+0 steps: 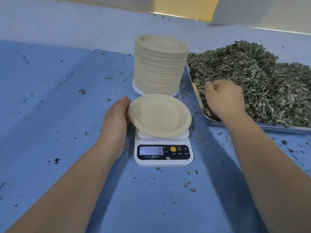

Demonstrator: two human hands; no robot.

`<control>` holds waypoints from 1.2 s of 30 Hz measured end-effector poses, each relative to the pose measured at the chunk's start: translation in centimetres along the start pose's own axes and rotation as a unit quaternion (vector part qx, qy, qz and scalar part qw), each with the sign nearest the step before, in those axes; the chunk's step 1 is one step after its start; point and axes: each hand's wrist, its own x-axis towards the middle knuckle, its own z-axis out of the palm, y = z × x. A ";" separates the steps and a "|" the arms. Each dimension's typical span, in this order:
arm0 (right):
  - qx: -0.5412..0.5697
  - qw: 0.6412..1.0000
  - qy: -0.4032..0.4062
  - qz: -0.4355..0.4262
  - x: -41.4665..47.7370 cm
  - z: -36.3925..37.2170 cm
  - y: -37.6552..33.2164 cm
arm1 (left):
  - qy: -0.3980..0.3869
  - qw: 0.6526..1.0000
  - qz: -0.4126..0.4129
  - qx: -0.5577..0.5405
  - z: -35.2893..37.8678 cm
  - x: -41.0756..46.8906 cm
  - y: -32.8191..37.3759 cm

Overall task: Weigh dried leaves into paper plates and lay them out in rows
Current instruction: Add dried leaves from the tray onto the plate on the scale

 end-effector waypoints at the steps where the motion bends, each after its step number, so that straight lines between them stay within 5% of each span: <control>1: 0.025 1.000 0.015 -0.010 0.0 -0.3 -0.9 | 0.000 1.000 -0.002 0.001 0.1 0.0 0.1; 6: 0.165 0.982 -0.022 -0.083 -1.8 -0.5 -7.4 | 0.011 1.000 0.006 0.007 0.3 0.3 -0.2; 12: 0.049 0.963 -0.211 -0.162 -5.3 2.1 -10.0 | 0.026 1.000 0.007 0.014 0.1 0.6 -0.4; 16: 0.104 0.960 -0.159 -0.207 -5.6 1.2 -8.3 | 0.025 0.999 -0.001 0.033 0.0 1.1 -0.7; 19: 0.199 0.964 -0.098 -0.146 -5.1 0.3 -5.8 | 0.014 0.999 0.015 0.042 0.3 0.9 -0.6; 23: 0.111 0.991 0.000 -0.079 -3.7 0.0 -1.1 | 0.014 0.999 0.020 0.040 0.2 1.0 -0.7; 29: -0.133 0.981 -0.144 0.008 -3.1 1.0 2.7 | 0.013 0.998 0.033 0.061 0.4 0.9 -0.8; 36: -0.148 0.980 -0.134 -0.021 -3.2 1.5 2.2 | 0.011 0.997 0.037 0.068 0.3 0.9 -1.1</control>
